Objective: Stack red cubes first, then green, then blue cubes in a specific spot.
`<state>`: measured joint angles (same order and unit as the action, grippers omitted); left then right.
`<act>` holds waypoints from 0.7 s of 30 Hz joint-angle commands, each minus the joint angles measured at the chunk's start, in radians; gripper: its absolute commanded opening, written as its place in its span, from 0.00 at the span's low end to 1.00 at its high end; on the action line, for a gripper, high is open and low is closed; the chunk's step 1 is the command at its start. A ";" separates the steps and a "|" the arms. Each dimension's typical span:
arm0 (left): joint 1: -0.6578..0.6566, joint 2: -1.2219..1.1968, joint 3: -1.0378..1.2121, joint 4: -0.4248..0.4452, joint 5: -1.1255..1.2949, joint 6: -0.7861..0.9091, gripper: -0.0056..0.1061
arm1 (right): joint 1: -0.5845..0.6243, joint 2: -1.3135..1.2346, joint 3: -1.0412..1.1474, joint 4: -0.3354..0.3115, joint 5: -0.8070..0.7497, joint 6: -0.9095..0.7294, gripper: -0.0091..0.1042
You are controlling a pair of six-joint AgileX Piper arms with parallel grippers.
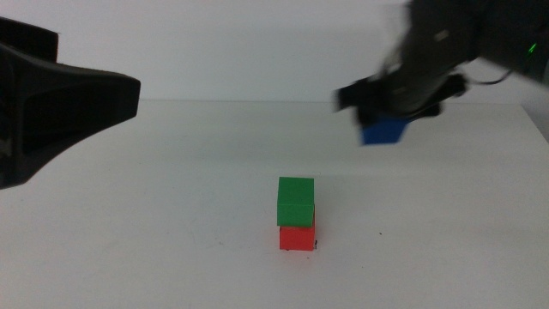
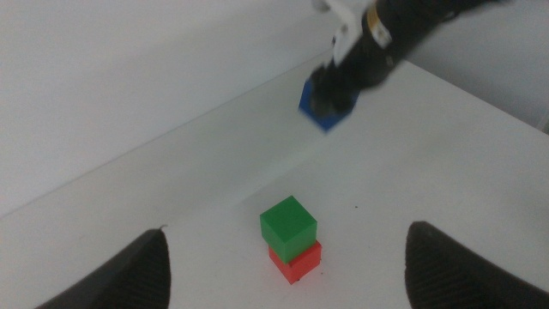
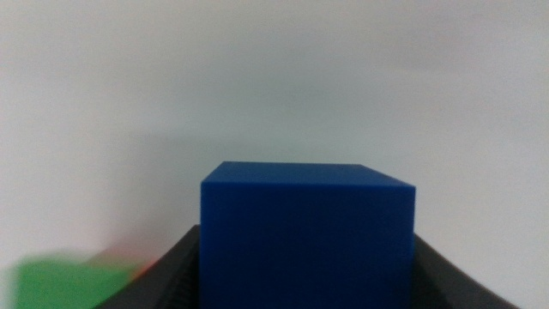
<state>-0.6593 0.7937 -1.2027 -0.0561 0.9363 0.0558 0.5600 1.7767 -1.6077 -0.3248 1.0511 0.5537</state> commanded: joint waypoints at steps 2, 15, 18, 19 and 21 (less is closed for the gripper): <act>0.000 -0.002 0.001 0.004 -0.014 0.000 0.89 | 0.167 -0.025 0.018 -0.105 0.084 0.212 0.06; 0.000 -0.002 0.001 0.004 -0.014 0.000 0.89 | 0.330 0.018 -0.010 -0.114 0.070 0.464 0.06; 0.000 -0.002 0.001 0.004 -0.014 0.000 0.89 | 0.330 0.094 -0.090 -0.110 0.130 0.450 0.06; 0.000 -0.002 0.001 0.004 -0.014 0.000 0.89 | 0.330 0.117 -0.113 -0.110 0.151 0.441 0.06; 0.000 -0.002 0.001 0.004 -0.014 0.000 0.89 | 0.328 0.152 -0.147 -0.100 0.170 0.429 0.06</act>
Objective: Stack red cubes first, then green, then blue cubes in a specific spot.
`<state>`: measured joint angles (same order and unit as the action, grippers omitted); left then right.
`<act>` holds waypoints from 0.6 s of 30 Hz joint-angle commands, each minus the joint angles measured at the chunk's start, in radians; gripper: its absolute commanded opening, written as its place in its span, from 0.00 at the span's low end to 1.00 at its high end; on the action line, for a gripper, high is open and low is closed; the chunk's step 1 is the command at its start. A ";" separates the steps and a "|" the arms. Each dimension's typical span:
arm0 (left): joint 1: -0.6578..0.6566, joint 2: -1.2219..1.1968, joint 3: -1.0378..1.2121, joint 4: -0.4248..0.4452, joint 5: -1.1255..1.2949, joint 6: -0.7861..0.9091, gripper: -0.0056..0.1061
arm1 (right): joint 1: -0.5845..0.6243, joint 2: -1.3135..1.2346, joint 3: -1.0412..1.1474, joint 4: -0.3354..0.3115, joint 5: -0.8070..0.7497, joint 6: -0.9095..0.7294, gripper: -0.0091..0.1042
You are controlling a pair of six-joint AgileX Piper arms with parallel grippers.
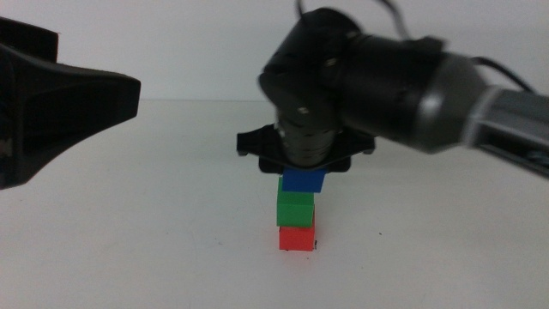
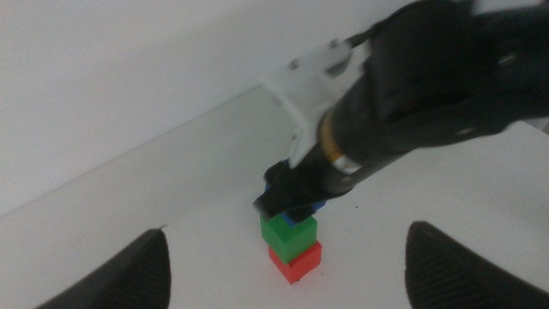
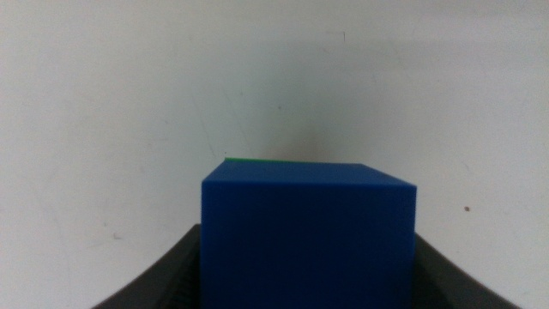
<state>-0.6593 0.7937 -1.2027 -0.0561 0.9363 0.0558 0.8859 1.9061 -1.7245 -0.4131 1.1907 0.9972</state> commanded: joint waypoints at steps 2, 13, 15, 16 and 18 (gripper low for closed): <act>0.000 -0.002 0.001 0.004 -0.014 0.000 0.89 | 0.002 0.045 -0.045 0.003 0.030 -0.027 0.06; 0.000 -0.002 0.001 0.004 -0.014 0.000 0.89 | -0.002 0.100 -0.047 -0.003 0.030 -0.027 0.09; 0.000 -0.002 0.001 0.004 -0.014 0.000 0.89 | -0.002 0.105 -0.047 -0.003 0.030 -0.027 0.09; 0.000 -0.002 0.001 0.004 -0.014 0.000 0.89 | -0.002 0.109 -0.047 -0.003 0.030 -0.027 0.09; 0.000 -0.002 0.001 0.007 -0.014 0.000 0.89 | -0.005 0.114 -0.047 -0.003 0.030 -0.027 0.09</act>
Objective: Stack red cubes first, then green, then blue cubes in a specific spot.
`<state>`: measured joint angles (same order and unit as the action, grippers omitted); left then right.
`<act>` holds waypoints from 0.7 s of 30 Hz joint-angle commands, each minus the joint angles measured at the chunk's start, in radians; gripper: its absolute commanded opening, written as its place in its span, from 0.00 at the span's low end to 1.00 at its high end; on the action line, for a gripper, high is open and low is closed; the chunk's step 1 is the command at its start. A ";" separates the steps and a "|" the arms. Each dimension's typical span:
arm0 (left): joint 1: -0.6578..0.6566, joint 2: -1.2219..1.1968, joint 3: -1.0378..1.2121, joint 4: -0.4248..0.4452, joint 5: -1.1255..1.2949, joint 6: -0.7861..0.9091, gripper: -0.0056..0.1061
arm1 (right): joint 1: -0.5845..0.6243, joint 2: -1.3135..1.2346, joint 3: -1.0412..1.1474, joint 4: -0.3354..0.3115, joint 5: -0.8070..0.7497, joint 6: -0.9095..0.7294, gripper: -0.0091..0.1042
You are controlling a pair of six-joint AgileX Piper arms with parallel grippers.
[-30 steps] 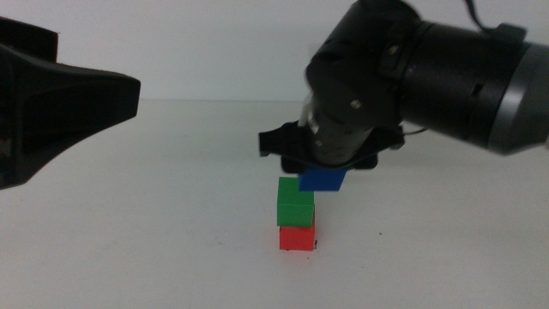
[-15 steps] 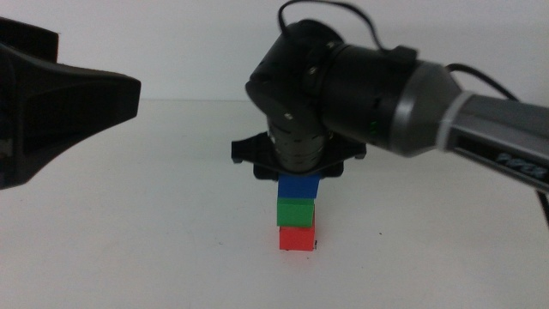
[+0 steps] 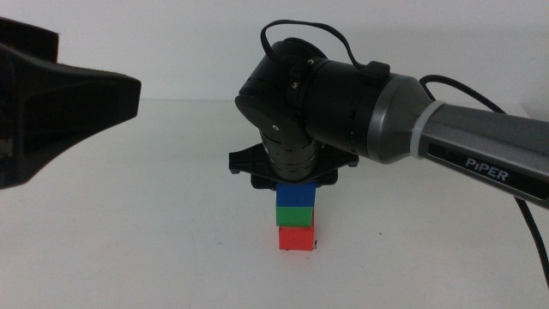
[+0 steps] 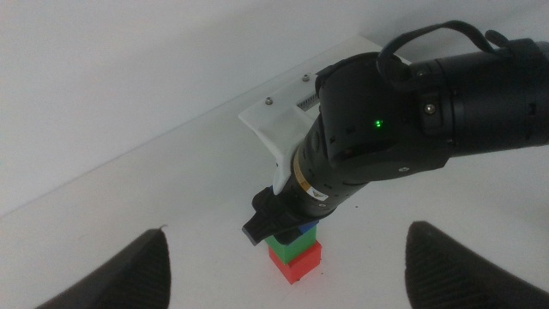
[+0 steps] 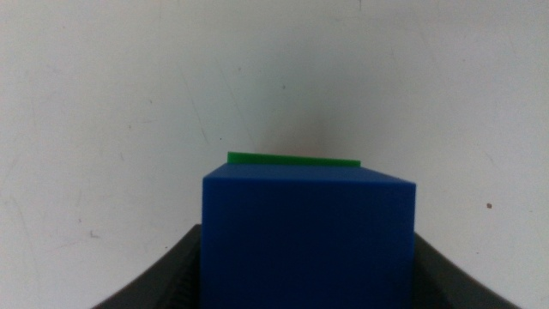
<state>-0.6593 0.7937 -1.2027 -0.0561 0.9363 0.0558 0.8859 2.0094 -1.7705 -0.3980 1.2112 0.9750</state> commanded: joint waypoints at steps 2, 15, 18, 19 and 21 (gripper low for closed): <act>0.000 -0.002 0.001 0.007 -0.014 0.000 0.89 | -0.008 0.018 -0.001 -0.012 0.010 -0.004 0.10; 0.000 -0.002 0.001 0.005 -0.014 0.000 0.89 | -0.019 -0.123 0.055 -0.038 -0.136 -0.020 0.90; 0.000 -0.002 0.001 0.005 -0.014 0.000 0.89 | -0.027 -0.316 0.197 -0.051 -0.197 -0.083 0.90; 0.000 -0.002 0.001 0.005 -0.014 0.000 0.89 | -0.043 -0.396 0.264 -0.051 -0.208 -0.094 0.90; 0.000 -0.002 0.001 0.005 -0.014 0.000 0.89 | -0.098 -0.560 0.412 -0.041 -0.242 -0.142 0.90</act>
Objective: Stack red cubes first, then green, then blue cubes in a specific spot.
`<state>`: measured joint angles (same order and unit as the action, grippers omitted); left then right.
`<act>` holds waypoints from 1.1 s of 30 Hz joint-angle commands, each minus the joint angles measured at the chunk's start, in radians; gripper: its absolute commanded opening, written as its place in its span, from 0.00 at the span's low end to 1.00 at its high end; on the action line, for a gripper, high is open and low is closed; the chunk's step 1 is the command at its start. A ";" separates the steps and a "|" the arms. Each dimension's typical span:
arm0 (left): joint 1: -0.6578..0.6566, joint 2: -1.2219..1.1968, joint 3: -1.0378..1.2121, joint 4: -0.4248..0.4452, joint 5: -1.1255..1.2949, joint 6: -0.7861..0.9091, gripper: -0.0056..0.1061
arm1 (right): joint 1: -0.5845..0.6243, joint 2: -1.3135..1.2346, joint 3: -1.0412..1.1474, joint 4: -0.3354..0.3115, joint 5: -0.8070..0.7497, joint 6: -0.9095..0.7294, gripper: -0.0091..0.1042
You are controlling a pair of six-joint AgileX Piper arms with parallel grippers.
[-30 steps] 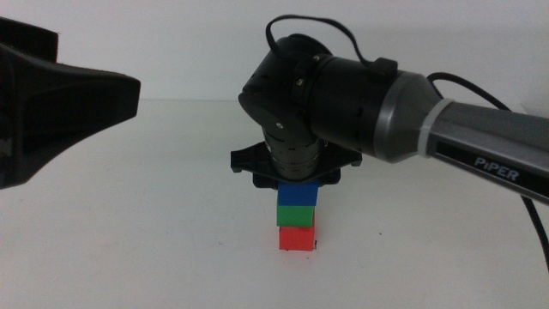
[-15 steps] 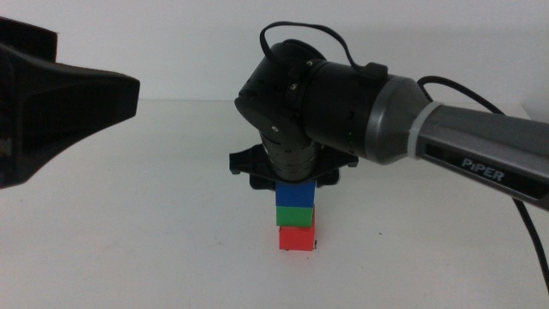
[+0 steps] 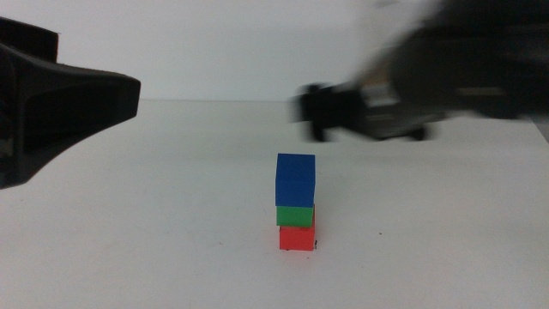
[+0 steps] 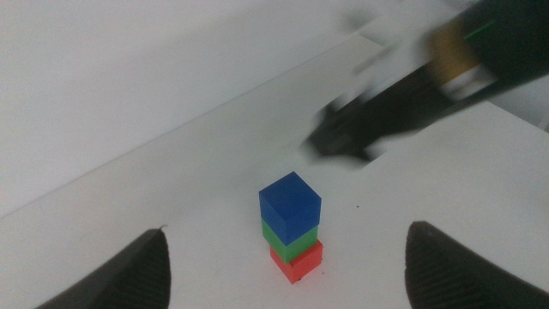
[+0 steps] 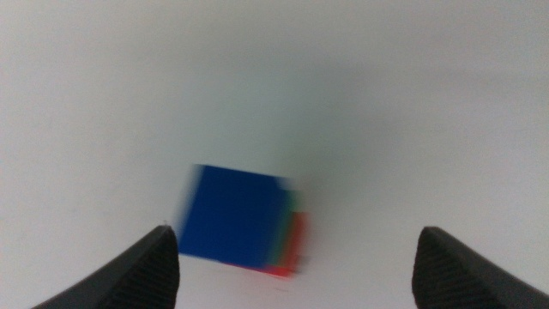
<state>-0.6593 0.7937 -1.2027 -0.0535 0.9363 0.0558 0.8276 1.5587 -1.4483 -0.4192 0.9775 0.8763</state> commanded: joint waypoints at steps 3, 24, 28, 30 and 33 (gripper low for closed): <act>0.000 -0.002 0.001 0.002 -0.014 0.000 0.89 | -0.168 -0.341 0.307 0.039 -0.126 -0.182 0.90; 0.000 -0.002 0.001 0.039 -0.014 0.000 0.89 | -0.679 -0.804 0.708 0.523 -0.426 -0.927 0.90; 0.000 -0.002 0.001 0.048 -0.014 0.000 0.89 | -0.679 -0.804 0.708 0.528 -0.425 -0.923 0.90; 0.000 -0.002 0.001 0.048 -0.014 0.000 0.89 | -0.679 -0.804 0.708 0.530 -0.425 -0.922 0.90; 0.000 -0.002 0.001 0.064 -0.014 0.000 0.89 | -0.679 -0.804 0.708 0.530 -0.425 -0.922 0.90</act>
<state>-0.6593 0.7937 -1.2027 0.0056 0.9363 0.0558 0.1586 0.7587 -0.7439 0.1092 0.5612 -0.0433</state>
